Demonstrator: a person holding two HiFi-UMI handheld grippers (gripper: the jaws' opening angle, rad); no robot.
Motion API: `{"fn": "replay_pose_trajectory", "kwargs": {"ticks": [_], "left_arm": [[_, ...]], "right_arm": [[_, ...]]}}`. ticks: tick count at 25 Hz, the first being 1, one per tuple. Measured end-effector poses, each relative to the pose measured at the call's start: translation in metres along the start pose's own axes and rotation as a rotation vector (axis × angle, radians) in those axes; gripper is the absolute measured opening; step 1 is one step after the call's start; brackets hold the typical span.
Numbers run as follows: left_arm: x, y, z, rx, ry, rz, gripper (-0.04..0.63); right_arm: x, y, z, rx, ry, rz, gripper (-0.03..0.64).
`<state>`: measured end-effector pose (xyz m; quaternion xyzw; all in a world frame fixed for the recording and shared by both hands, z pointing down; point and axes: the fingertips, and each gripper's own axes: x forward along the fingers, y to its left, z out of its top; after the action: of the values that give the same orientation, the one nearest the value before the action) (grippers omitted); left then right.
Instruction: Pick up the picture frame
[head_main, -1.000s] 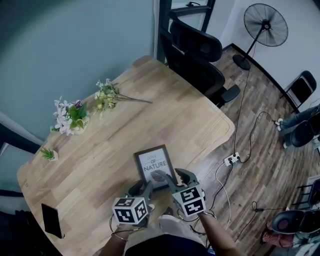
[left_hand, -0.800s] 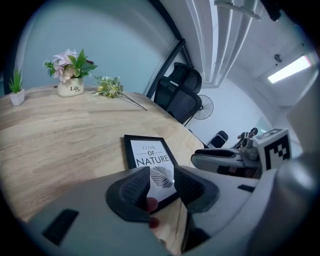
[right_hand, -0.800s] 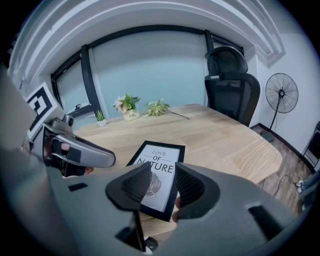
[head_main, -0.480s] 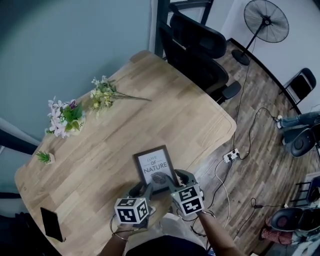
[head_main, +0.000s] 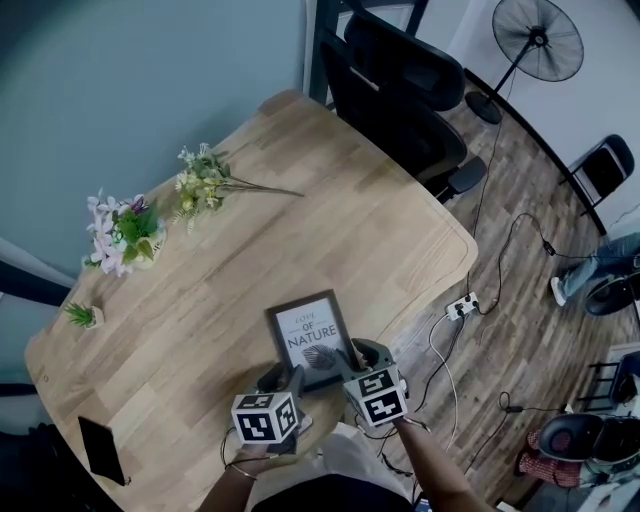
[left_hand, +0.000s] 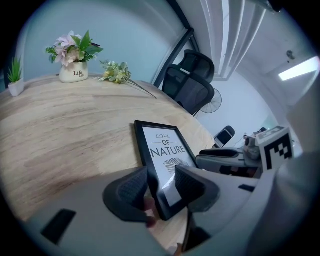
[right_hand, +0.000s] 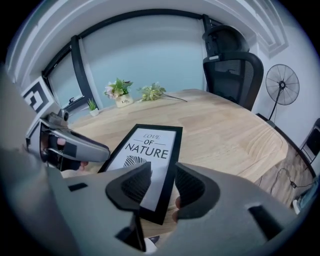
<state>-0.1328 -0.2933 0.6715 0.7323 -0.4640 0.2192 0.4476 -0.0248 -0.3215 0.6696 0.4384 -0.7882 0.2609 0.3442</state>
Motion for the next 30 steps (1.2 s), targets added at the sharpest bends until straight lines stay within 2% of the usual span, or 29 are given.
{"fn": "replay_pose_trajectory", "kwargs": {"ticks": [12, 21, 26, 30], "left_arm": [[0.019, 0.008, 0.001, -0.021, 0.02, 0.015, 0.155], [0.023, 0.011, -0.001, 0.006, 0.03, 0.068, 0.158], [0.023, 0.015, -0.001, 0.022, 0.03, 0.126, 0.117], [0.023, 0.016, -0.001, 0.027, 0.033, 0.136, 0.117]], "right_arm": [[0.017, -0.013, -0.011, 0.102, 0.031, 0.006, 0.126], [0.022, -0.016, -0.015, 0.199, 0.029, 0.063, 0.124], [0.021, -0.016, -0.017, 0.188, 0.024, 0.081, 0.121], [0.021, -0.015, -0.015, 0.194, 0.019, 0.077, 0.116]]}}
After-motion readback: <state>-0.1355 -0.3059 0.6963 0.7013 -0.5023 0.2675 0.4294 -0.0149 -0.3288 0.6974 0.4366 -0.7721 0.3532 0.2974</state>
